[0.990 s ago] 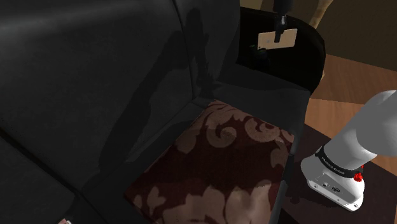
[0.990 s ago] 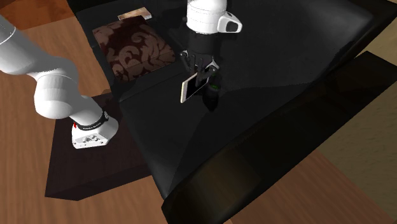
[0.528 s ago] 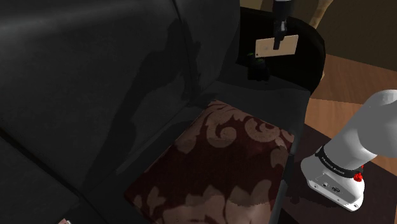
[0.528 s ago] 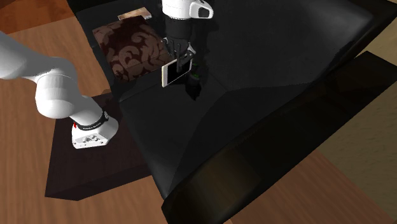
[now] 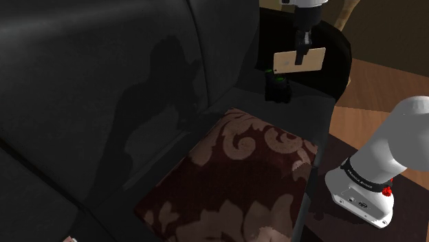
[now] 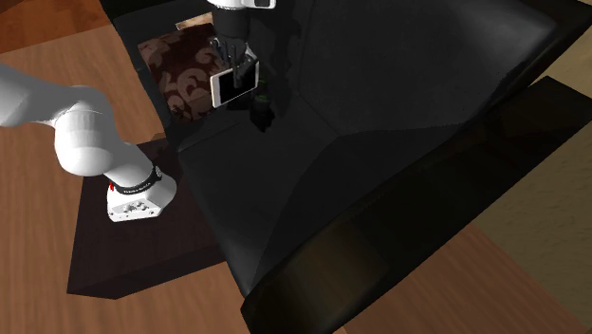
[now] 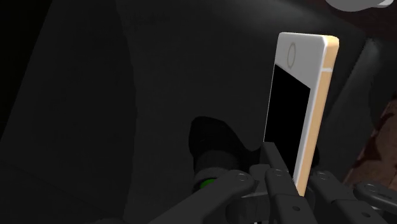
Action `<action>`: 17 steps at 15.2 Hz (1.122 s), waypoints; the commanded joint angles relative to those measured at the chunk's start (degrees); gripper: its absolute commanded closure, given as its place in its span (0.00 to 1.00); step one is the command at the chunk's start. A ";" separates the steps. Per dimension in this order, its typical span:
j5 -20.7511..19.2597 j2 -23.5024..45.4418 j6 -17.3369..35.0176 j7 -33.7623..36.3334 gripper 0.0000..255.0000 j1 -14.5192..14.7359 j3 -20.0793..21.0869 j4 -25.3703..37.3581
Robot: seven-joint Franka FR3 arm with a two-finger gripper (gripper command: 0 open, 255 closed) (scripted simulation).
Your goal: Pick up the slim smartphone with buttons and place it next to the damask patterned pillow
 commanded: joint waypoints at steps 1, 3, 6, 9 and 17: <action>1.44 -2.24 -0.84 2.92 1.00 1.14 2.21 -1.66; 2.93 -3.78 -1.44 5.51 1.00 2.23 4.25 -2.82; 5.37 -5.63 -2.25 9.47 1.00 3.95 7.38 -4.09; 8.00 -6.90 -2.93 13.48 1.00 5.68 10.62 -4.79; 15.16 -7.27 -3.79 24.56 1.00 10.23 19.52 -3.91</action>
